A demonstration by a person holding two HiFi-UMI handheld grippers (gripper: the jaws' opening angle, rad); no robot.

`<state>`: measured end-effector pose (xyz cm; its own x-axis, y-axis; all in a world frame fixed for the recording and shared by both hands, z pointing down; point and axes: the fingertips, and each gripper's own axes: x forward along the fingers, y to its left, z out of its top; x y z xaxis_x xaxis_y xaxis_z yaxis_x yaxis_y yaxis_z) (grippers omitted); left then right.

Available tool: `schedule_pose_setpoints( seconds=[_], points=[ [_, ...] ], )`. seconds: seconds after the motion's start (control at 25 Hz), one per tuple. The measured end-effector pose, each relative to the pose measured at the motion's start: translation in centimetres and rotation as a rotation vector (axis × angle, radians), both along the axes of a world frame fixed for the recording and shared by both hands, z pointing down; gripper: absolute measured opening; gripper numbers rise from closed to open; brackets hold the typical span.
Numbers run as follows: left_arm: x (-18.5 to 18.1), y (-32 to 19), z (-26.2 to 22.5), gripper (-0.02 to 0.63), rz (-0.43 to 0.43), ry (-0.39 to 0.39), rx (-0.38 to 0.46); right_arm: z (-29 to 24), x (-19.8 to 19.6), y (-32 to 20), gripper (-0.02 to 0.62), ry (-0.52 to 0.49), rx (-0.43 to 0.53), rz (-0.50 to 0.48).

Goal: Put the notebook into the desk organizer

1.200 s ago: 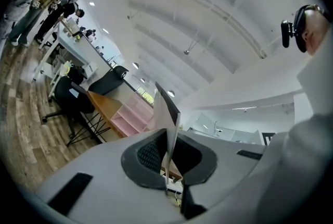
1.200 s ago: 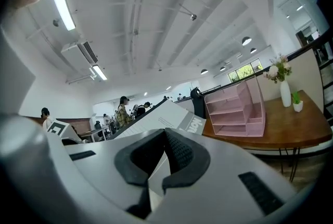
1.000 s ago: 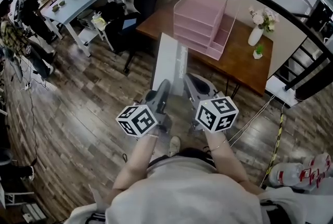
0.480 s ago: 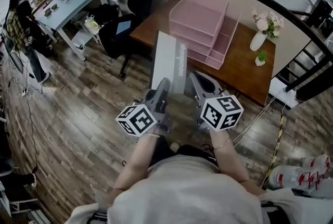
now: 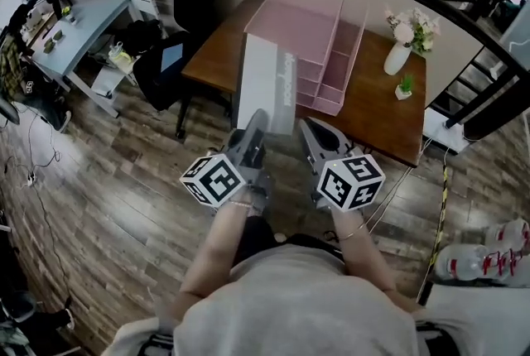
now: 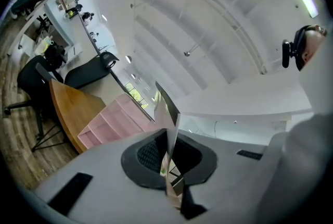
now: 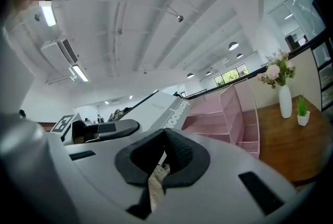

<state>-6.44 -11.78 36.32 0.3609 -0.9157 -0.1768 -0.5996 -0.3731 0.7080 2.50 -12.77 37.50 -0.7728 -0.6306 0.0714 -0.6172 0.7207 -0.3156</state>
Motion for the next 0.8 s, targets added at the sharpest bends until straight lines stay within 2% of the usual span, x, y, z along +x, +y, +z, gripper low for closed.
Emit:
schedule_pose_setpoints(
  seconds=[0.24,0.48,0.8],
  points=[
    [-0.4,-5.2,-1.1,0.02,0.081,0.0,0.036,-0.6,-0.7,-4.6,0.011,0.007,0.011,0.067],
    [-1.6,-9.8,-1.3,0.018,0.15,0.027,0.036,-1.4,-2.3,-8.3,0.011,0.005,0.029,0.132],
    [-2.7,-14.3,0.4,0.019,0.225,0.086,-0.02,-0.4,-3.8,-11.5,0.011,0.025,0.011,0.217]
  ],
)
